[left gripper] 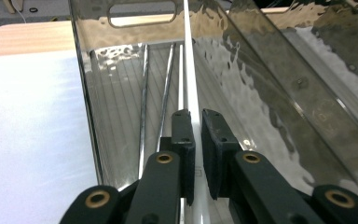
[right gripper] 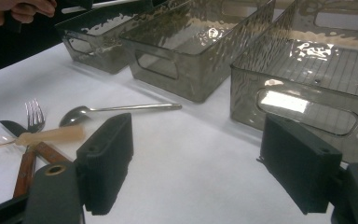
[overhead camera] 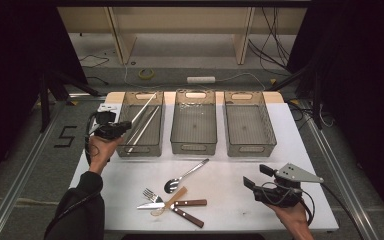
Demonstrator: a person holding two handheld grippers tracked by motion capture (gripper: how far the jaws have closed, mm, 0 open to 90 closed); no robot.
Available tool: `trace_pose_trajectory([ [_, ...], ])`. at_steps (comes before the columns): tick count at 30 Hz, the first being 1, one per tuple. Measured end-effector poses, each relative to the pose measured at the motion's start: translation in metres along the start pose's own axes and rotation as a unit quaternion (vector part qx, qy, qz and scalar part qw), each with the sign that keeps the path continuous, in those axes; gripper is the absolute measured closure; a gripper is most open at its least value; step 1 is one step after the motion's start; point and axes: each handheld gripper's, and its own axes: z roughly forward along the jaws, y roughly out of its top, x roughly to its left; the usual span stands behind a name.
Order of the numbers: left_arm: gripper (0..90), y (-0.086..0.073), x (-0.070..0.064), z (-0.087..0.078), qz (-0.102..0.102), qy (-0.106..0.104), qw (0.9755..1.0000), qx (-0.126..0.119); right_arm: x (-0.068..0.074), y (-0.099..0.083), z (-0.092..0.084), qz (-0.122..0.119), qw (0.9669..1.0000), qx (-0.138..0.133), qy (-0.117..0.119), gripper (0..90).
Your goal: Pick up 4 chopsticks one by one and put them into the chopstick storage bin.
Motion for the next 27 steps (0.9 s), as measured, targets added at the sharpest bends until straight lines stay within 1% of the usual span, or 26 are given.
trace_pose_trajectory([
  [5, 83.2, -0.003, 0.002, 0.006, 0.001, 0.005, 1.0000, 0.005, 0.000, 0.000, 0.000, -0.001, 1.0000, 0.000, 0.000, 26.4],
  [9, 82.9, -0.004, 0.003, 0.008, -0.001, 0.007, 1.0000, -0.001, 0.000, 0.000, 0.000, -0.001, 1.0000, 0.001, 0.000, 26.4],
  [11, 82.2, -0.005, 0.004, 0.010, -0.006, 0.005, 1.0000, -0.001, 0.000, 0.000, 0.000, -0.002, 1.0000, 0.001, 0.000, 26.4],
  [12, 81.4, -0.006, 0.004, 0.011, -0.011, 0.006, 0.9999, -0.004, 0.000, 0.000, 0.000, -0.002, 1.0000, 0.001, 0.001, 26.4],
  [15, 67.3, -0.007, 0.005, 0.011, -0.018, 0.006, 0.9998, -0.008, 0.001, 0.000, 0.000, -0.002, 1.0000, 0.001, 0.001, 26.4],
  [17, 58.2, -0.006, 0.005, 0.008, -0.024, 0.008, 0.9995, -0.018, 0.001, 0.000, 0.000, -0.002, 1.0000, 0.000, 0.001, 26.4],
  [19, 54.4, -0.004, 0.004, 0.004, -0.025, 0.002, 0.9994, -0.024, 0.001, 0.000, 0.001, -0.004, 1.0000, 0.001, 0.002, 26.4],
  [21, 51.0, -0.002, 0.001, -0.001, -0.021, -0.003, 0.9995, -0.023, 0.001, 0.000, 0.000, -0.003, 1.0000, 0.001, 0.001, 26.4],
  [23, 46.9, 0.000, -0.004, -0.005, -0.020, -0.014, 0.9995, -0.020, 0.001, 0.000, 0.000, -0.002, 1.0000, 0.000, 0.002, 26.4],
  [25, 43.1, 0.001, -0.009, -0.009, -0.013, -0.021, 0.9995, -0.016, 0.001, 0.000, 0.000, -0.004, 1.0000, 0.000, 0.003, 26.4],
  [27, 40.4, 0.001, -0.016, -0.014, -0.005, -0.035, 0.9993, -0.011, 0.002, 0.000, 0.000, -0.005, 1.0000, 0.000, 0.004, 26.4],
])
